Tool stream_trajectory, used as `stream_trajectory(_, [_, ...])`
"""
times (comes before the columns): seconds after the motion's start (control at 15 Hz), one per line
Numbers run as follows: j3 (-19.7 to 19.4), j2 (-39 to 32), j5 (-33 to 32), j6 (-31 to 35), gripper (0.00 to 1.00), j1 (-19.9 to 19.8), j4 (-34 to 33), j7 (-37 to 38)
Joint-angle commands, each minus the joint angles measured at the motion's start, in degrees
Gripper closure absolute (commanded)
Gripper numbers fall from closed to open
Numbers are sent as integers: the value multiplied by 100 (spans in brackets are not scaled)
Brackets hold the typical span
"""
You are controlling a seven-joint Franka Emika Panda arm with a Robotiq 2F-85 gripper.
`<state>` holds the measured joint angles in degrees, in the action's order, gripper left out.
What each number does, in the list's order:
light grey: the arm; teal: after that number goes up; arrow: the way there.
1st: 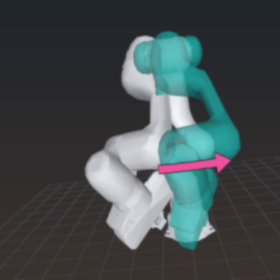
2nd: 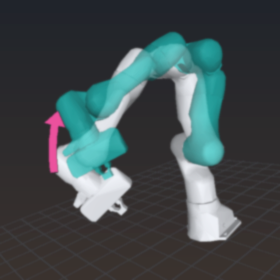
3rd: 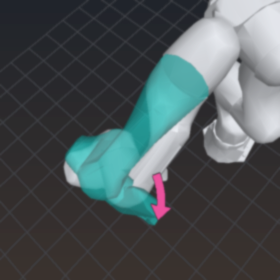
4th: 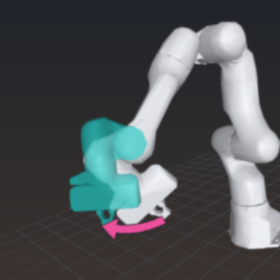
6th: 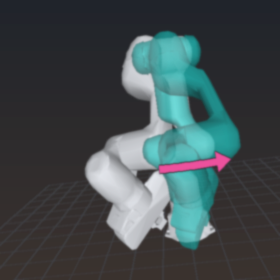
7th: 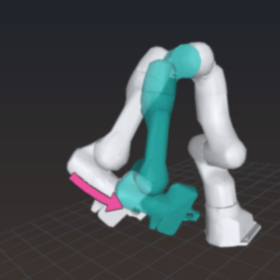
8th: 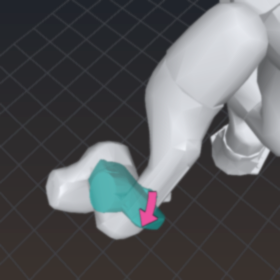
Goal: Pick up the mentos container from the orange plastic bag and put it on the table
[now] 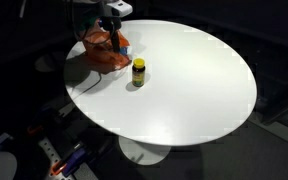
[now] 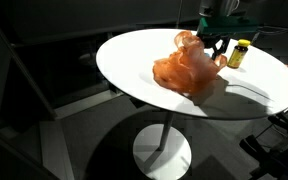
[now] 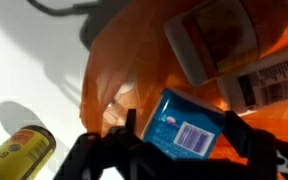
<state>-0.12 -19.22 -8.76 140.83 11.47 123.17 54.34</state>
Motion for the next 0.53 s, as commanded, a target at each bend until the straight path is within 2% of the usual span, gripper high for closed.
stream_trajectory(0.0, [-132, 46, -182, 26, 44, 117, 11, 199])
stream_trajectory(0.13, [-121, 161, -182, -37, 58, 111, 22, 114])
stream_trajectory(0.47, [-24, 647, -96, -284, 58, 26, 61, -135])
